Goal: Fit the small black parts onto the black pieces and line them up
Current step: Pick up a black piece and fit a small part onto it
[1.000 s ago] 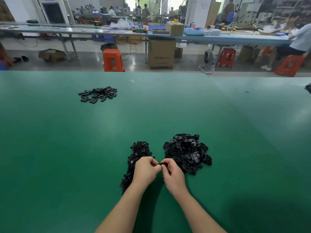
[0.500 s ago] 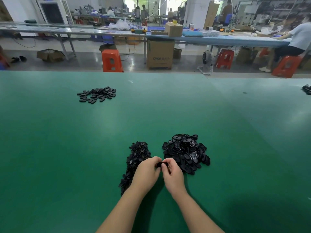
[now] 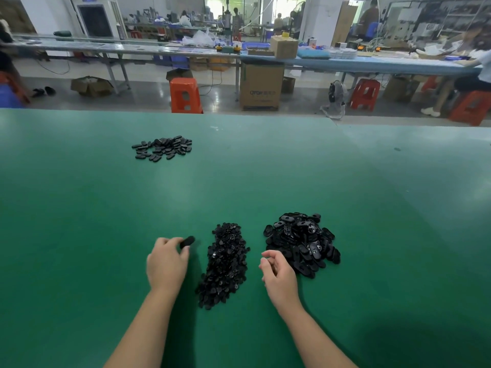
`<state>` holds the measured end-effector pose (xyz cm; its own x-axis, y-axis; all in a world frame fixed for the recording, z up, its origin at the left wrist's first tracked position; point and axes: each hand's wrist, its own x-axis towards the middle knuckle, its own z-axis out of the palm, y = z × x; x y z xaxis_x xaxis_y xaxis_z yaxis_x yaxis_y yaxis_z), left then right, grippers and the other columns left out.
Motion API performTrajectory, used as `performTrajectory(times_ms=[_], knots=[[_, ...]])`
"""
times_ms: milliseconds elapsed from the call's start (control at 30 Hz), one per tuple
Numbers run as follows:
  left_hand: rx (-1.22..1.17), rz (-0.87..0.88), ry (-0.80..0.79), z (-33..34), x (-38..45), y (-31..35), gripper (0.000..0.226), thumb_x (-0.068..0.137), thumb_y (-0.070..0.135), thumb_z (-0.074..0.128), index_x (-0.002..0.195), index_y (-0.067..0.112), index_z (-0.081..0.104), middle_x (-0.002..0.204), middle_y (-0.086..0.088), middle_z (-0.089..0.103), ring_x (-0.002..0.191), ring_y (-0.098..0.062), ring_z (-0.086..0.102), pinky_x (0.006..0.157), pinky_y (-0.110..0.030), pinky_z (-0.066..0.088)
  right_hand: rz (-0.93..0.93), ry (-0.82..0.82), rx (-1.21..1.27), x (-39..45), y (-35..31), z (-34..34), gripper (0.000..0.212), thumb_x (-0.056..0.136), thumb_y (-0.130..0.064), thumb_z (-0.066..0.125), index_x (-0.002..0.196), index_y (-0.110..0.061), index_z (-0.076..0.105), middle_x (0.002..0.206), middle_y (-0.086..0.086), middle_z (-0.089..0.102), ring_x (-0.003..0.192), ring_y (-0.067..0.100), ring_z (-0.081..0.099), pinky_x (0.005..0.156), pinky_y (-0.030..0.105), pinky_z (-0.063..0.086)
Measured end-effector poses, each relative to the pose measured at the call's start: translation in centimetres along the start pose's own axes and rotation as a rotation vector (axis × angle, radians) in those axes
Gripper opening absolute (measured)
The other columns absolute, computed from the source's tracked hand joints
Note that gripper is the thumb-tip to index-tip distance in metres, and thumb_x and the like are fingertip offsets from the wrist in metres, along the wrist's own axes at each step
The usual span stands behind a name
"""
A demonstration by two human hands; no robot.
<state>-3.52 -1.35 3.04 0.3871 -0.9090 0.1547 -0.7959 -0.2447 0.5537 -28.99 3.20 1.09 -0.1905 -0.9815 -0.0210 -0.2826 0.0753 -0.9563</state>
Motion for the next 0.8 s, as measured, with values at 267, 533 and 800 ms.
performTrajectory(times_ms=[267,533,800], knots=[[0.003,-0.146,0.010,-0.3,0.4,-3.4,0.032,0.096,0.032,0.063,0.125,0.020,0.066,0.111,-0.007,0.057,0.077,-0.026,0.052,0.079,-0.038,0.048,-0.014,-0.014,-0.042,0.2,0.0,0.3,0.008,0.101,-0.021,0.058,0.100,-0.028,0.062,0.082,0.000,0.067,0.067,0.011,0.057,0.072,0.047,0.055],[-0.012,0.252,-0.080,1.0,-1.7,0.4,0.024,0.096,0.016,0.062,0.116,0.020,0.073,0.101,0.005,0.062,0.078,-0.015,0.060,0.065,-0.032,0.052,-0.006,-0.012,-0.057,0.1,-0.2,0.3,0.011,0.100,-0.019,0.058,0.097,-0.029,0.062,0.077,-0.003,0.064,0.063,0.007,0.053,0.067,0.047,0.054],[0.281,0.061,-0.048,1.1,-0.5,-1.6,0.036,0.097,0.017,0.052,0.129,0.004,0.062,0.138,-0.010,0.058,0.117,-0.031,0.053,0.092,-0.040,0.044,-0.001,-0.007,-0.073,0.0,-0.1,0.2,0.015,0.100,-0.018,0.057,0.091,-0.028,0.063,0.075,0.001,0.066,0.058,0.006,0.051,0.063,0.045,0.053]])
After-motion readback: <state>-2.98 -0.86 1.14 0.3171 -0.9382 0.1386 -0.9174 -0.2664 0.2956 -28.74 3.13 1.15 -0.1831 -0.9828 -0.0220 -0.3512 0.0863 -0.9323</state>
